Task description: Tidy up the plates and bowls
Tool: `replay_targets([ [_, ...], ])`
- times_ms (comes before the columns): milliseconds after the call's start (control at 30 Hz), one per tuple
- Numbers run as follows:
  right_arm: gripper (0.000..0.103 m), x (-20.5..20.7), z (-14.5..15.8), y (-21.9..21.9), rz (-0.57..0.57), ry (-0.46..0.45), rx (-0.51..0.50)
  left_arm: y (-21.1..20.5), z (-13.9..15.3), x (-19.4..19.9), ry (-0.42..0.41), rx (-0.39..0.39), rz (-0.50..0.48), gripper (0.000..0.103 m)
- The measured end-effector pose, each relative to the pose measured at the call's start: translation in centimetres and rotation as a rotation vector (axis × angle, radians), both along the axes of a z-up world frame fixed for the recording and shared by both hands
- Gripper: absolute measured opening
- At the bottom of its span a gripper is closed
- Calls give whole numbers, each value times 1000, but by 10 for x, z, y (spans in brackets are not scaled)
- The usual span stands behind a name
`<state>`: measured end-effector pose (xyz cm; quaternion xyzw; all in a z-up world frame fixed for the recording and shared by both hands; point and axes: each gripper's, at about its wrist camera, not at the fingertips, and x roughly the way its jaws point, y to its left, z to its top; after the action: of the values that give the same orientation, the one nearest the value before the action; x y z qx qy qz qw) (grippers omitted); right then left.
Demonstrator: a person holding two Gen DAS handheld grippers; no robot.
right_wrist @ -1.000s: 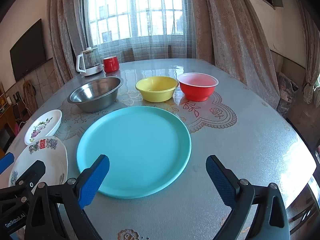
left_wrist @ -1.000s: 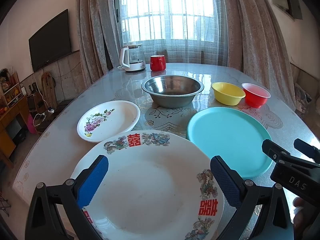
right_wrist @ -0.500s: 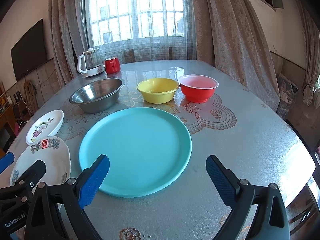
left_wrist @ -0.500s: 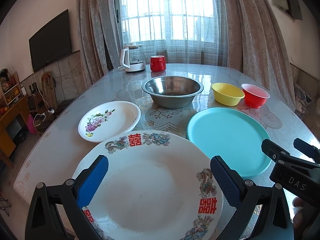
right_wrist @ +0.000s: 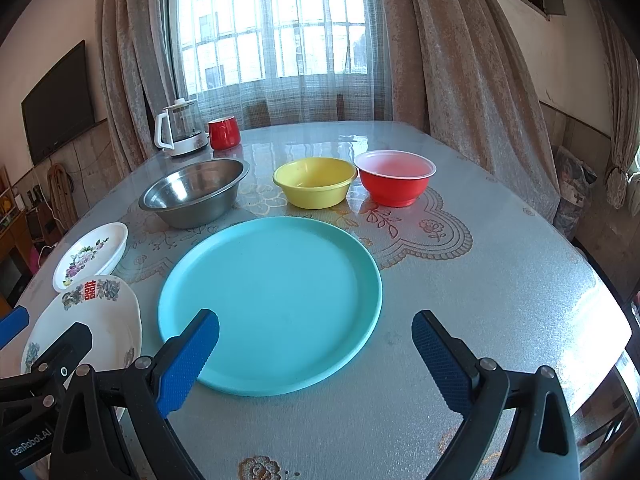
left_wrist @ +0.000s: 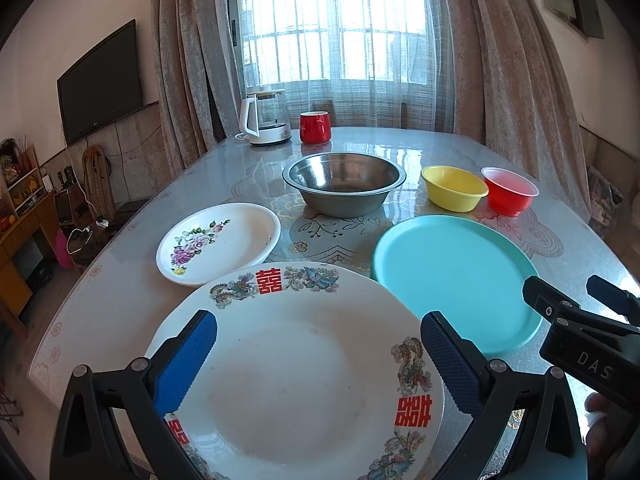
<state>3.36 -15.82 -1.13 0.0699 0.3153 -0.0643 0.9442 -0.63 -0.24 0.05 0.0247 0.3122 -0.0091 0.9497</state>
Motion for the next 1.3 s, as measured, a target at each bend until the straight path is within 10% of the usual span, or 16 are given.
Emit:
replay_targets([
  [867,98,3,-7,-24,0,29,107,-6,2,18,105,-65,-133,102],
  [1300,71,15,-25,-79,-53,95,285,-9,4,84,314,-164,-252,48],
])
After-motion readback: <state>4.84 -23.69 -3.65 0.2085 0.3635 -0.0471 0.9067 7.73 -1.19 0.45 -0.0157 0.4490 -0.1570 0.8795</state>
